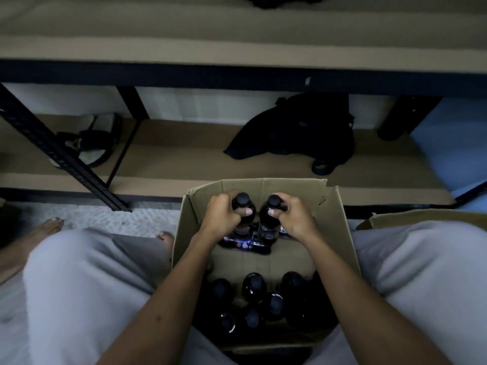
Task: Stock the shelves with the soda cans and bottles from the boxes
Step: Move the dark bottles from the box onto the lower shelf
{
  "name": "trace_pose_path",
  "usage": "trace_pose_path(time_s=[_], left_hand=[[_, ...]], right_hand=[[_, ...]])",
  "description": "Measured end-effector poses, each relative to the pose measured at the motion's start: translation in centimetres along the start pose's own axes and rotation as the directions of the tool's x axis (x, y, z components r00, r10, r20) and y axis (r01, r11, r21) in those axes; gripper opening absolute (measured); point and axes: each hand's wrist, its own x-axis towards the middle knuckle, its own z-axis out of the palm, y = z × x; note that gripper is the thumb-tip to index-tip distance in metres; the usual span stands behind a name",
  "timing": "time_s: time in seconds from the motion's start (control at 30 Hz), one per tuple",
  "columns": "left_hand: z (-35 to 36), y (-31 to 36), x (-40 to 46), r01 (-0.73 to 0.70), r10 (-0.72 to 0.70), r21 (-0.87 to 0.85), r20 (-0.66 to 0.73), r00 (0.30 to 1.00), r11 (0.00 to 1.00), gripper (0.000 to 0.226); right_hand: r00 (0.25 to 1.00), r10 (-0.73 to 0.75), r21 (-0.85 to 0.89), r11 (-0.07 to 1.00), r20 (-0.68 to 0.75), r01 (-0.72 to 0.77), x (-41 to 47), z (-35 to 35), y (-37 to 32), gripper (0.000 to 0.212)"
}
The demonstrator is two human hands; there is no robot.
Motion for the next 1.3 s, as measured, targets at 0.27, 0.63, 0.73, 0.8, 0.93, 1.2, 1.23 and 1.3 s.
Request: trace_pose_path(time_s=[0.27,0.63,0.73,0.8,0.93,1.2,1.23,1.3], left_hand=[[-5.1,9.9,1.1,-0.258,0.216,-0.408,-0.148,0.965,0.876,0.027],[-14.6,25.9,2.3,-0.526,0.419,-0.619,-0.326,0.848,0.583,0.020],[-16.6,29.9,3.0,-0.561,0.457,-0.651,-0.347,0.819,0.511,0.013],[-17.7,32.0,3.6,-0.582,0.476,-0.656,-0.362,0.802,0.481,0.010],[-19.0,34.9,5.3,-0.619,0.499,-0.636,-0.391,0.773,0.461,0.008],[-17.1,34.4,9.4,-0.632,0.469,-0.578,-0.427,0.773,0.516,0.013],[-16.9,34.4,10.0,-0.643,0.472,-0.559,-0.438,0.765,0.524,0.013],[-16.5,34.5,11.2,-0.662,0.472,-0.505,-0.464,0.749,0.554,0.015]], right_hand=[[0.985,-0.165,0.134,0.976,-0.042,0.169,-1.0,-7.8,-9.0,0.031],[0.833,-0.462,0.486,0.677,-0.304,0.552,-3.8,-18.7,-24.1,0.040],[0.776,-0.480,0.550,0.549,-0.408,0.629,-3.2,-20.6,-27.7,0.042],[0.749,-0.475,0.566,0.492,-0.461,0.661,-2.8,-21.8,-29.9,0.040],[0.709,-0.450,0.548,0.450,-0.543,0.705,-1.6,-23.7,-32.8,0.040],[0.669,-0.395,0.475,0.486,-0.629,0.734,2.4,-24.1,-33.0,0.049],[0.667,-0.388,0.477,0.483,-0.635,0.735,2.9,-24.2,-33.0,0.049],[0.660,-0.385,0.470,0.480,-0.646,0.740,3.8,-24.3,-33.1,0.048]])
